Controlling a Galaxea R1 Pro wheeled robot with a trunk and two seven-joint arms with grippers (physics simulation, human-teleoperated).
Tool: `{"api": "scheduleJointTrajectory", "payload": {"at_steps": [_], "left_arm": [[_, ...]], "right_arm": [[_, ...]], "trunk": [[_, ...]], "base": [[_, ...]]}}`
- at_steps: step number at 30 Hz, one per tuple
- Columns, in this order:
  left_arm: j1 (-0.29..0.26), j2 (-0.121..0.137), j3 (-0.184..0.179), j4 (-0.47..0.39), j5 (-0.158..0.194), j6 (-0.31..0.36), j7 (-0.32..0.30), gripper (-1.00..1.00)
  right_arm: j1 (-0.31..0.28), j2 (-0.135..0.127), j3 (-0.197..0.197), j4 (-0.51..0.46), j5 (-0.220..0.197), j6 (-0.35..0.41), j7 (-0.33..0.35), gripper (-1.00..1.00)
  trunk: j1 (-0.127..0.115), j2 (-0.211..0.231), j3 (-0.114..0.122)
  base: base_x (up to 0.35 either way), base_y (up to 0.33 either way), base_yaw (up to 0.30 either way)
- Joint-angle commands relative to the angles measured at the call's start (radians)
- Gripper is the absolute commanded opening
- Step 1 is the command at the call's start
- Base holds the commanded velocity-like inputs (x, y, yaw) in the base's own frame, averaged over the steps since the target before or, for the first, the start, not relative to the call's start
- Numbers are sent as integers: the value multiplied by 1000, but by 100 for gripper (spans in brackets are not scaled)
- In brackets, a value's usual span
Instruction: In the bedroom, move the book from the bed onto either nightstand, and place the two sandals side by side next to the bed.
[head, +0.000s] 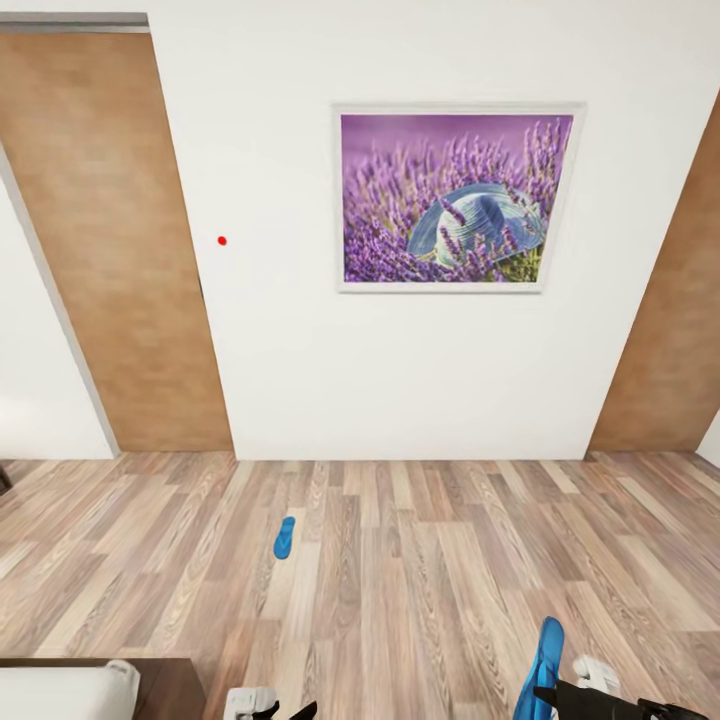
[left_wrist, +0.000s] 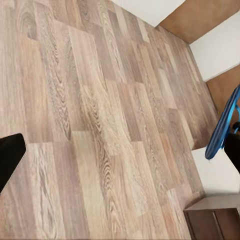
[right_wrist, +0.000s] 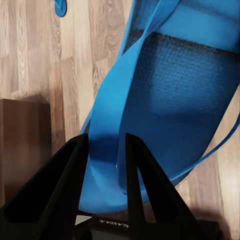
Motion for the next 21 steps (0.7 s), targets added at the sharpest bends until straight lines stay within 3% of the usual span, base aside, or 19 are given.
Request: {"api": "scheduleJointTrajectory", "payload": {"at_steps": [1,7,21], "left_arm": [[0,1,-2,-2,11,9,0,100],[0,1,-2,-2,11,9,0,100],[0,1,0,-2,11,9,0,100]], "right_arm": [[-1,0,4,2,-13,9,7,-100],[-1,0,4,2,-13,9,7,-100],[-1,0,4,2,-13,9,7,-100]], "trunk": [[1,-1,-1],[1,-1,-1],[1,-1,-1]], "base": [[313,-86,0],[291,-130,0],[300,-8,0]]}}
